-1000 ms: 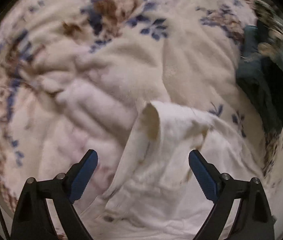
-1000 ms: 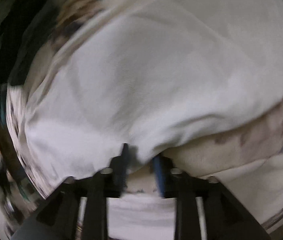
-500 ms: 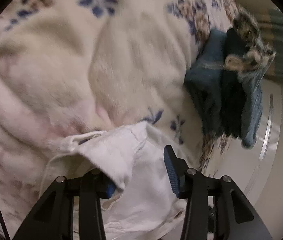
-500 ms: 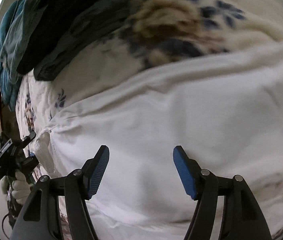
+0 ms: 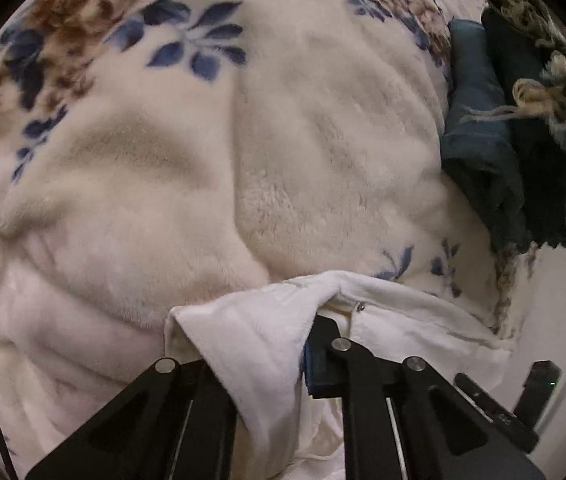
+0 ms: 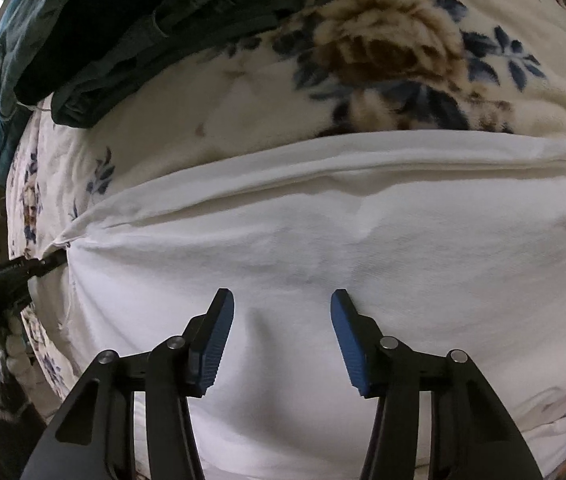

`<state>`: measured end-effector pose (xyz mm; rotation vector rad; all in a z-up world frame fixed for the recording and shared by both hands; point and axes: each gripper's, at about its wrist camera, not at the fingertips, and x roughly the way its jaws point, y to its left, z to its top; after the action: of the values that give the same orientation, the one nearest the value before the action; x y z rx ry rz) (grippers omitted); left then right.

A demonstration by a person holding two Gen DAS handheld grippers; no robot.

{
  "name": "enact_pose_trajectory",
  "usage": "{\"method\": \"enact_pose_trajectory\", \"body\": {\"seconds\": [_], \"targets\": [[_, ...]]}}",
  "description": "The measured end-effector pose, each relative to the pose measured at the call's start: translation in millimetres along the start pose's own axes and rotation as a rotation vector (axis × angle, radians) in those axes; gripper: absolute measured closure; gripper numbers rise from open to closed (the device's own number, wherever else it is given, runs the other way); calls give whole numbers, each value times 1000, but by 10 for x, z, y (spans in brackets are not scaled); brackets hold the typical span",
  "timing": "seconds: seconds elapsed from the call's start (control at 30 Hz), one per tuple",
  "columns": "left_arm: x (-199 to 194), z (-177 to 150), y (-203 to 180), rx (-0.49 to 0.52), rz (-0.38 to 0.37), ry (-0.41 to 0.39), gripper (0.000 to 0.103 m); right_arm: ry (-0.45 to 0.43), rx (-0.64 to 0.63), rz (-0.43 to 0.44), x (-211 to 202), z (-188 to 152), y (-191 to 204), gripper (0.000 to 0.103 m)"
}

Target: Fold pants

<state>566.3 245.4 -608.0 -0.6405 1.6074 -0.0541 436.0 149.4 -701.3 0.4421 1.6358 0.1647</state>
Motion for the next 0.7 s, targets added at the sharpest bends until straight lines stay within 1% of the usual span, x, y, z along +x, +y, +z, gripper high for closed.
{"method": "enact_pose_trajectory", "body": {"seconds": [0.03,0.07,0.1,0.17,0.2,0.27,0.3,0.4,0.43,0.47,0.5,0.53,0.57,0.6,0.63,0.67,0.7], "targets": [[-69,-98,34,2,-8,9,91,9,4,4,-7,10,-20,49],[-110,-142,-5,36,12,21,88,19,7,7,-9,22,-38,49],[-173,-208,-77,73,61,9,85,27,8,14,-15,32,-61,49],[-241,-328,-181,132,121,-10,80,33,6,18,-15,32,-101,49],[-292,-379,-160,148,155,-19,80,35,4,16,-11,29,-108,49],[-330,-394,-70,114,133,-31,80,33,0,12,-12,10,-119,49],[-352,-392,15,67,99,-34,80,33,-2,10,-31,-1,-148,49],[-460,-471,267,-3,29,-59,80,32,-10,10,-40,-36,-150,49],[-495,-485,319,-20,1,-65,83,32,-16,5,-44,-48,-149,49],[-522,-478,434,-57,-36,-81,83,27,-24,-2,-48,-59,-144,49],[-479,-409,597,-112,-66,-69,83,20,-31,-14,-57,-66,-147,49],[-430,-364,699,-144,-80,-49,84,16,-32,-22,-55,-72,-151,49],[-360,-274,791,-179,-81,-28,84,19,-26,-24,-45,-63,-194,49],[-280,-209,770,-174,-51,5,84,27,-18,-27,-30,-55,-227,49],[-284,-197,677,-133,0,17,82,40,-6,-34,-15,-38,-284,49],[-344,-252,560,-82,47,14,82,53,0,-33,-8,-25,-322,49],[-415,-296,473,-54,58,11,81,64,4,-21,-20,-9,-361,49]]}}
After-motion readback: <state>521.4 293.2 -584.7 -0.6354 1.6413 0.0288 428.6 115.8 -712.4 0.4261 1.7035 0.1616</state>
